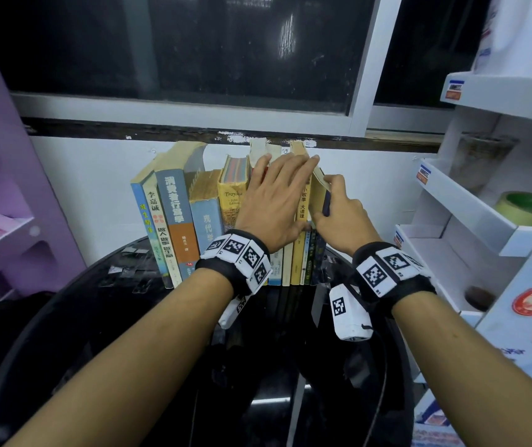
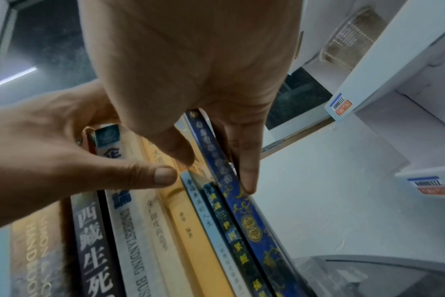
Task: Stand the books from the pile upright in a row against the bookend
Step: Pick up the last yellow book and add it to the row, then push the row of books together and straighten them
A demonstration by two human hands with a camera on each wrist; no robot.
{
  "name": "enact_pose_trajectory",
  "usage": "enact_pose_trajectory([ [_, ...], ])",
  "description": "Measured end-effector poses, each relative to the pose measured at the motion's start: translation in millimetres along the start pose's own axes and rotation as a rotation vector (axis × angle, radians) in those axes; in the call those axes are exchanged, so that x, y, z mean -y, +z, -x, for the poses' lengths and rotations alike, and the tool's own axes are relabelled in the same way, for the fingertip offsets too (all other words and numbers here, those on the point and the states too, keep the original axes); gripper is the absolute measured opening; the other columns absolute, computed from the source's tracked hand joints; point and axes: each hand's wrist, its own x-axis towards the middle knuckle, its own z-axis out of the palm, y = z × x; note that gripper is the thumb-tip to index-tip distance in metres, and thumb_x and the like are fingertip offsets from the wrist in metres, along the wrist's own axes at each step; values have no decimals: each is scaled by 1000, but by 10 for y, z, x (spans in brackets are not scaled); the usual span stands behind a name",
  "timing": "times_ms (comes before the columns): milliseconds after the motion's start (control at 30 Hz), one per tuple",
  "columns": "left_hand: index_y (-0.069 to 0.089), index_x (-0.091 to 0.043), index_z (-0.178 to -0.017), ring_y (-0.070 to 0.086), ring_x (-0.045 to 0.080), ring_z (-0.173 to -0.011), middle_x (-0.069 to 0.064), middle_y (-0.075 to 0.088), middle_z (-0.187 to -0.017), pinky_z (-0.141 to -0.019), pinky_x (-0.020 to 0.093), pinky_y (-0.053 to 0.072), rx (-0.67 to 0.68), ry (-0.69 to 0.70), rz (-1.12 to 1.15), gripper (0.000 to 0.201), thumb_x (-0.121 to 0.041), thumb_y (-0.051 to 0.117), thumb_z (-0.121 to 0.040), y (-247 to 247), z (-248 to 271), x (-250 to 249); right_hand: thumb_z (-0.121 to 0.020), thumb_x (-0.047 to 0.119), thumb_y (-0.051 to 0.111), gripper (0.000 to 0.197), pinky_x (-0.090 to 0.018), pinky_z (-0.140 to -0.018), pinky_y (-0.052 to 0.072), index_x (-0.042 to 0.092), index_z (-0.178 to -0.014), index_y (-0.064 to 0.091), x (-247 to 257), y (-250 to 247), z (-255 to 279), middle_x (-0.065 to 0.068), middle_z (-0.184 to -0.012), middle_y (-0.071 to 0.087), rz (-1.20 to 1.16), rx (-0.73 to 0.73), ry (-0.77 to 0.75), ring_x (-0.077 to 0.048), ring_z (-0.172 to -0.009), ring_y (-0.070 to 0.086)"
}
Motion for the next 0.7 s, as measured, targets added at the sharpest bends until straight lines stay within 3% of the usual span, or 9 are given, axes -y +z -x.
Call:
enact_pose_trajectory([
  [67, 29, -16, -146, 30, 24, -138, 4, 39, -145, -118, 46, 14, -18, 2, 41, 99, -53, 75, -66, -51, 32, 54, -90, 18, 56, 64, -41, -78, 52, 28, -141, 18, 16, -3, 24, -11, -105, 61, -58, 10, 10, -31, -87, 61],
  [200, 32, -18, -144, 27, 22, -140, 3, 38, -146, -119, 44, 9, -70, -98, 107, 85, -52, 67, -75, -187, 140, 217, -92, 22, 60, 76, -30, -79, 45, 25, -149, 9, 54, -24, 102, -6, -120, 59, -167, -8, 59, -18, -88, 56],
  [400, 38, -17, -141, 29, 22, -137, 3, 41, -143, -116, 44, 16, -199, -264, 171, 65, -43, 55, -84, -443, 405, 634, -92, 26, 62, 74, -28, -82, 41, 18, -150, 17, 113, -84, 171, -10, -135, 54, -248, -15, 130, -26, -113, 57],
  [533, 41, -15, -139, 34, 24, -134, 5, 43, -142, -113, 42, 21, -260, -411, 164, 60, -38, 56, -86, -530, 639, 987, -91, 27, 64, 70, -28, -81, 41, 18, -148, 25, 121, -88, 198, -10, -131, 57, -284, -30, 175, -19, -97, 55],
  [700, 34, -12, -143, 31, 28, -135, 11, 37, -146, -113, 42, 23, -211, -693, 288, 68, -36, 63, -86, -633, 919, 1304, -90, 24, 65, 56, -29, -79, 39, 17, -138, 36, 161, -52, 253, -8, -124, 59, -329, -16, 194, -18, -93, 53],
])
